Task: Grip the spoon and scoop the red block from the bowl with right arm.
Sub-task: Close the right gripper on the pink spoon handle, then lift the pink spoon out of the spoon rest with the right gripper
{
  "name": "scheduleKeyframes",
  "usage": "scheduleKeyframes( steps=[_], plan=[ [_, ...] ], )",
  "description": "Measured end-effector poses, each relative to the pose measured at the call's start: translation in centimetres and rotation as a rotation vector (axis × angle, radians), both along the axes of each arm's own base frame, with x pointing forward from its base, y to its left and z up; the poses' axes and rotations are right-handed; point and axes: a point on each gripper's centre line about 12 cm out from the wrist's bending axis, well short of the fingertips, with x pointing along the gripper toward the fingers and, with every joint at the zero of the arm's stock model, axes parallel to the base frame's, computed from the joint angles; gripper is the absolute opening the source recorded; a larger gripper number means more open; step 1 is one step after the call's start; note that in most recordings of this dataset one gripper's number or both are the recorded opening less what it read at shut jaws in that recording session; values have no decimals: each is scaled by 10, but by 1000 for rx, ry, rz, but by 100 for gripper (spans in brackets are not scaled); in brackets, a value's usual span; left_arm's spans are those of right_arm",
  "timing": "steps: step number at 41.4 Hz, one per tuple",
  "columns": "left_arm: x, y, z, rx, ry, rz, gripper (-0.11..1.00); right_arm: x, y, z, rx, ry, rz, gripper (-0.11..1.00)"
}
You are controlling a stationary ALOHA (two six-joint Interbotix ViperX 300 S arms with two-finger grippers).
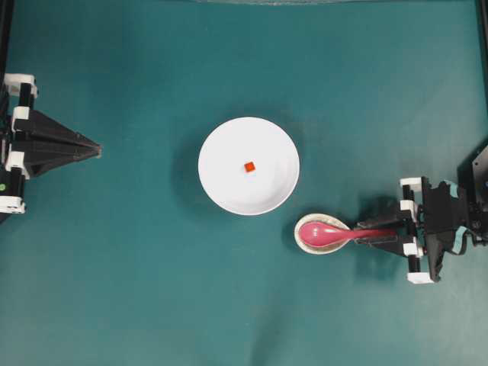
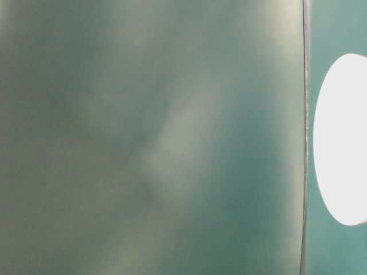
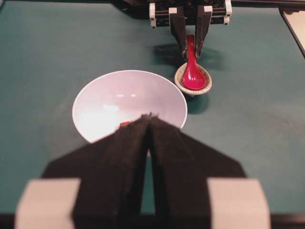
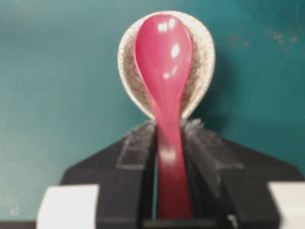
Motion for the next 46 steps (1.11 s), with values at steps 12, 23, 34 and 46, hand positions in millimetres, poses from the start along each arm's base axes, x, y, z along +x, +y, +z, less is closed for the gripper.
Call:
scheduleKeyframes(
  steps=[12,23,34,46],
  plan=[
    [0,0,-1,0,5,0,0,0,0,0,0,2,-1,25],
    [0,0,-2,0,14,0,0,0,1,19,12,-57,17,25],
    [0,0,-2,-1,15,0,0,1,-3,48,22,-69,38,25],
    [0,0,-2,0,15,0,0,8,-15,87,9,-40,72,25]
  ],
)
